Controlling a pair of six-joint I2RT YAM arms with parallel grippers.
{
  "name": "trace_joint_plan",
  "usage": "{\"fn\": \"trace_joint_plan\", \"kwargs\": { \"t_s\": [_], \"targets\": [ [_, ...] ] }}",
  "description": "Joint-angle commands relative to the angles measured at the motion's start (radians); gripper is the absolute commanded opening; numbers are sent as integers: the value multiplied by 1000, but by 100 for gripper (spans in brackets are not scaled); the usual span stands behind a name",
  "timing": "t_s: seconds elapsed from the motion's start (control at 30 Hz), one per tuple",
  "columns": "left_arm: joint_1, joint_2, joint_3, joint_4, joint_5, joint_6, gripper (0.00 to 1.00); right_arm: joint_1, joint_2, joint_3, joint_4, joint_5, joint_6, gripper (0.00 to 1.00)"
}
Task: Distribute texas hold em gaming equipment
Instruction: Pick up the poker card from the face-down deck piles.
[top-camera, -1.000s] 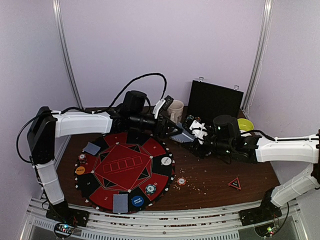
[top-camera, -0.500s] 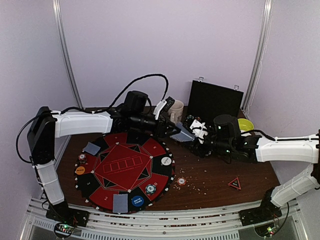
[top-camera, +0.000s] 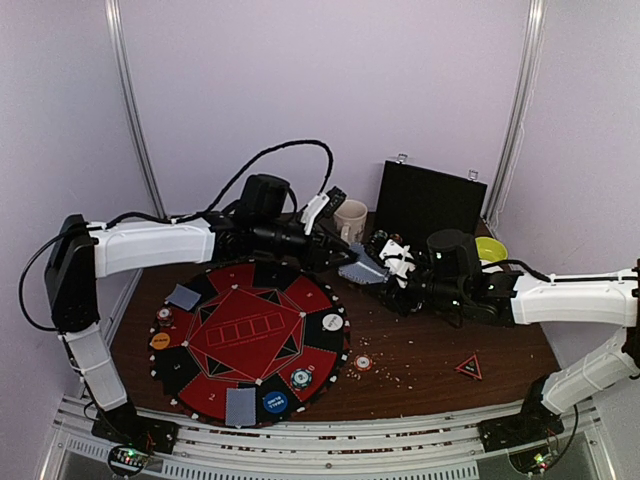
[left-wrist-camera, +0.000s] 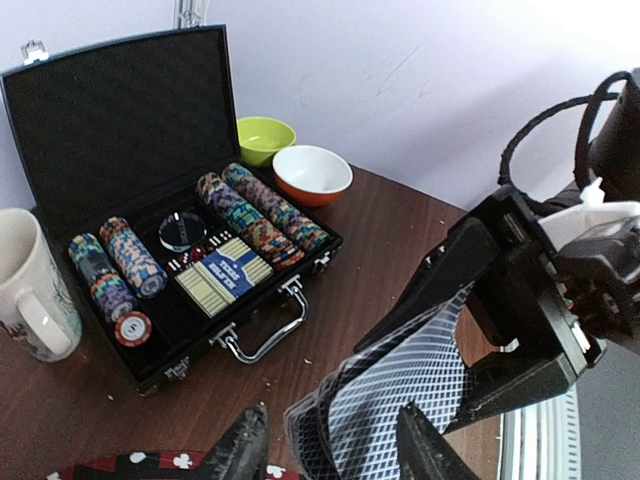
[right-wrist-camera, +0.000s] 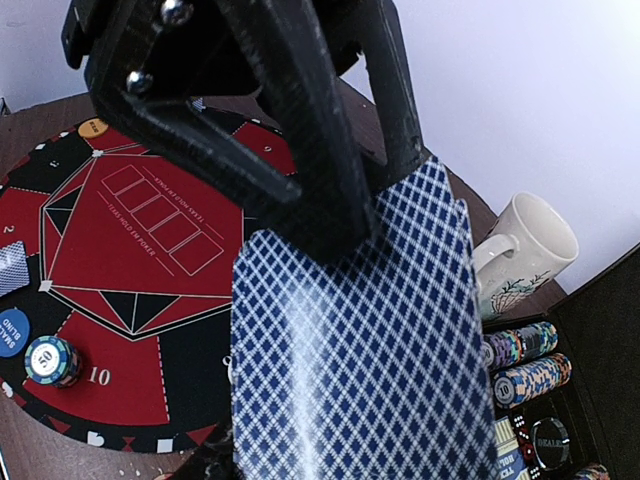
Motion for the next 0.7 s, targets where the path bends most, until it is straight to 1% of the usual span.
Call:
{"fn": "trace_joint_plan", "kwargs": {
  "t_s": [0.0,0.1,0.17,0.23,0.27,0.33,0.37,0.43,0.67],
  "targets": [
    [-3,-51,-8,22,-22,43,40,5,-25,11,31,17,6,48],
    [-3,-41,-19,42,-7,37,29,5,-23,12,31,17,7,48],
    [-4,-27,-8,38,15,34,25,6,-22,13,32,17,8,48],
    [-3,-17,3,31,29,33,16,5,-24,13,30,17,8,48],
    [-3,-17,5,32,33,32,13,6,-24,12,30,18,8,49],
    [-3,-18,4,39,34,34,13,5,-24,10,29,18,8,48],
    [-3,-18,5,39,35,37,11,6,-24,9,30,18,9,48],
    [-3,-21,6,37,36,40,1,6,-25,8,30,19,10,48],
    [4,-66,-33,30,44,52,0,6,-35,-2,34,22,9,48]
  ]
}}
